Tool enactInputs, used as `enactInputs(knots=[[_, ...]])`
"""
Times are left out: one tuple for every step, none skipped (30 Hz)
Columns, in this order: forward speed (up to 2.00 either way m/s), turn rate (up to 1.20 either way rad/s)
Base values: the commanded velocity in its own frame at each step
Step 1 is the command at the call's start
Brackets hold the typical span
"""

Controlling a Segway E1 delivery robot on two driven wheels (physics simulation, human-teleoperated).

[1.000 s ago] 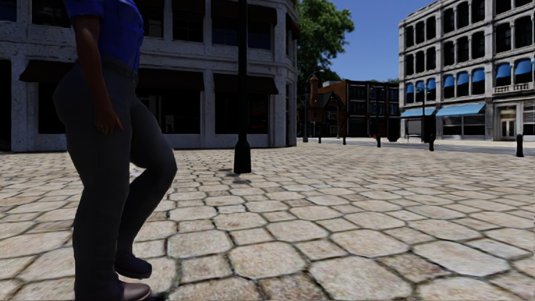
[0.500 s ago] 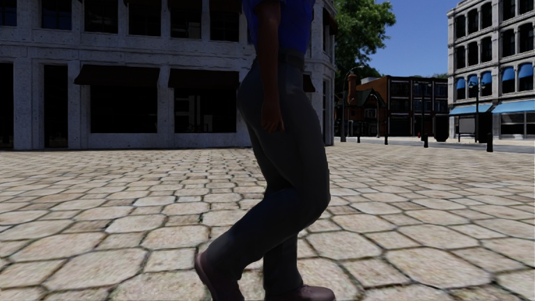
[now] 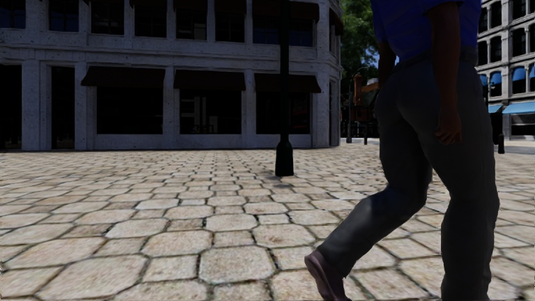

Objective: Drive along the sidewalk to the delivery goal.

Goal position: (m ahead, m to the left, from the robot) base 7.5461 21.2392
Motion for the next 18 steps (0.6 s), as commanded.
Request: enactInputs(knots=[[0.92,0.40],[0.92,0.41],[0.92,0.41],[0.92,0.42],[0.92,0.52],[0.92,0.59],[0.92,0.59],[0.92,0.60],[0.92,0.63],[0.92,0.63],[0.92,0.63],[0.92,0.64],[0.92,0.64],[0.92,0.64],[0.92,0.64],[0.92,0.64],[0.92,0.64],[1.05,0.64]])
